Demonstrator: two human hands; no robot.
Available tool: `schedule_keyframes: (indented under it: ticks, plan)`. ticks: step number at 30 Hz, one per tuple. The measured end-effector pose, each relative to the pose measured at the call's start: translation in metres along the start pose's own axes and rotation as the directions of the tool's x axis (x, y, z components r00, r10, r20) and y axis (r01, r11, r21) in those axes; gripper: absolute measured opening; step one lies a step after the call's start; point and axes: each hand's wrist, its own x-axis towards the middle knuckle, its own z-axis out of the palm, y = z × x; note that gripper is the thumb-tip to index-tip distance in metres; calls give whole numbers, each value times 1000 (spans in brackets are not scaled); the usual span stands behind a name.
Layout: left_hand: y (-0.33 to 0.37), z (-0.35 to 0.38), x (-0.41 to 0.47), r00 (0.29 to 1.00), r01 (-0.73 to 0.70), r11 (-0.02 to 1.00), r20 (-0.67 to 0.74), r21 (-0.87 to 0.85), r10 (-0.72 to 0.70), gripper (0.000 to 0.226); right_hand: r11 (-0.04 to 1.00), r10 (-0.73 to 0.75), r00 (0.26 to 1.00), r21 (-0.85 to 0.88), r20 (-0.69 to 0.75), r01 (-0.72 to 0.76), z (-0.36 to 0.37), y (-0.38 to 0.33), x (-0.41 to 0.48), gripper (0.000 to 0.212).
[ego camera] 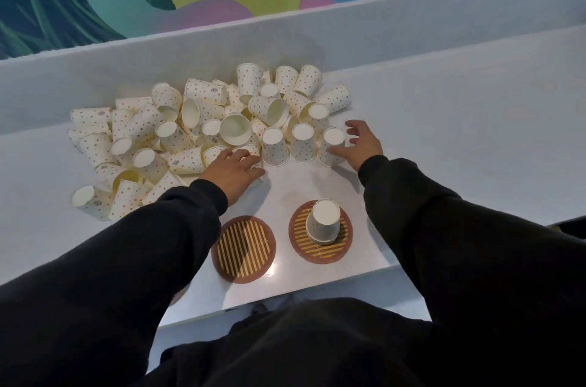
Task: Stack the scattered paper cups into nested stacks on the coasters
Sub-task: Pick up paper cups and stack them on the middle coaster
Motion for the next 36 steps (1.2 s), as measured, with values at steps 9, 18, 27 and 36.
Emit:
schedule_keyframes:
  ticks: [9,18,27,36]
  plan:
    - [4,9,19,985,-165,986,-53,39,167,45,999,33,998,-44,48,-30,11,6,1,52]
    - [23,-13,11,957,-62,848,-273,-526,-100,53,999,26,994,-48,107,-21,-8,24,-19,57]
    - [80,-85,-28,912,-178,53,-185,-983,-366,52,999,-29,996,36,80,27,-11,48,-40,59]
    - [113,-60,-28,970,-113,313,-173,-943,-171,58,977,-128,990,161,-63,137,-29,50,-77,54]
